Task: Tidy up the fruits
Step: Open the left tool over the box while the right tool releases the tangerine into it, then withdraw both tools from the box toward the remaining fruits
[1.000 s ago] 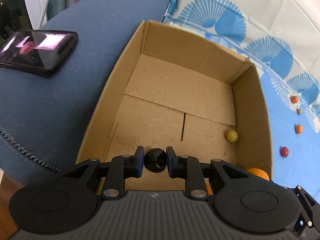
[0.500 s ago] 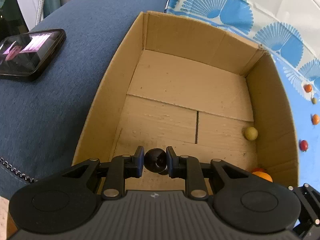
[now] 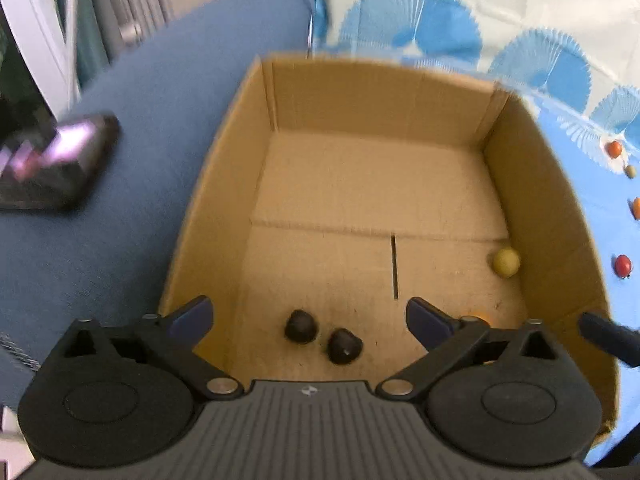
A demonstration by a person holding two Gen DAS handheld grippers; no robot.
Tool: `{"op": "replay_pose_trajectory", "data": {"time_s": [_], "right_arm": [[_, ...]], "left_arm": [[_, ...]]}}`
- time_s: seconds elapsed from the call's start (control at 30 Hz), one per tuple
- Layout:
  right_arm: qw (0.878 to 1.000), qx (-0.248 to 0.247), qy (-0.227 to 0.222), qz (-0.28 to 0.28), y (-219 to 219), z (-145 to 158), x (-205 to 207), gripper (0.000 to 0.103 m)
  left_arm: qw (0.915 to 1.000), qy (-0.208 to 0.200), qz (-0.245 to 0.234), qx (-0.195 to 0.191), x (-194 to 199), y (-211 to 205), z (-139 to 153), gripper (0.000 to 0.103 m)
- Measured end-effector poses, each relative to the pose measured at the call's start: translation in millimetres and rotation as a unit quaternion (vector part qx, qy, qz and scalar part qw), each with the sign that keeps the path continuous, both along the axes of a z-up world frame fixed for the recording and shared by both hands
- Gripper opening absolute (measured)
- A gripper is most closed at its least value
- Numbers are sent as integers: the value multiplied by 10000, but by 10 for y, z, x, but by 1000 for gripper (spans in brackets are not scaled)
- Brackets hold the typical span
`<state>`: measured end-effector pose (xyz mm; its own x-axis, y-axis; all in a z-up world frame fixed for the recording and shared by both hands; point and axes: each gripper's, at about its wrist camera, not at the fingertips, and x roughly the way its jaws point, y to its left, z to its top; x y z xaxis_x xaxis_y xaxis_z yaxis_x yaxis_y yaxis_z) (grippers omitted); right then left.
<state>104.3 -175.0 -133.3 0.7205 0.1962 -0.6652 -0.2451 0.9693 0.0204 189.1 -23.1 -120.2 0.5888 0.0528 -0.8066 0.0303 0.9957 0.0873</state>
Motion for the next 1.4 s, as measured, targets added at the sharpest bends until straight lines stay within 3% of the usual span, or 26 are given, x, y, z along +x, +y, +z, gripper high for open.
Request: {"op": "replay_pose_trajectory", "data": {"time_s": [0.27, 0.37, 0.5, 0.83, 1.2, 1.4], "right_arm": [[9993, 351, 56, -153, -180, 393, -628, 98], [9991, 366, -126, -186, -195, 558, -936, 100], [9981, 364, -421, -246, -201, 746, -1301, 102], [9924, 274, -1131, -394, -199, 945, -1906, 102], [9848, 100, -1678, -434, -209, 1085, -2336, 102], [9837, 275, -1698, -533, -253, 1088, -2336, 102]], "left_arm": [[9995, -141, -157, 220, -688, -48, 364, 103], [9994, -219, -87, 251, -1029, -40, 485, 103], [9988, -464, 154, -1, -1409, 59, 637, 103], [9950, -949, 316, -73, -2075, 92, 892, 103], [9914, -1297, 160, -114, -2380, -19, 1084, 103], [9915, -1297, 130, 17, -2418, -26, 1071, 103]]}}
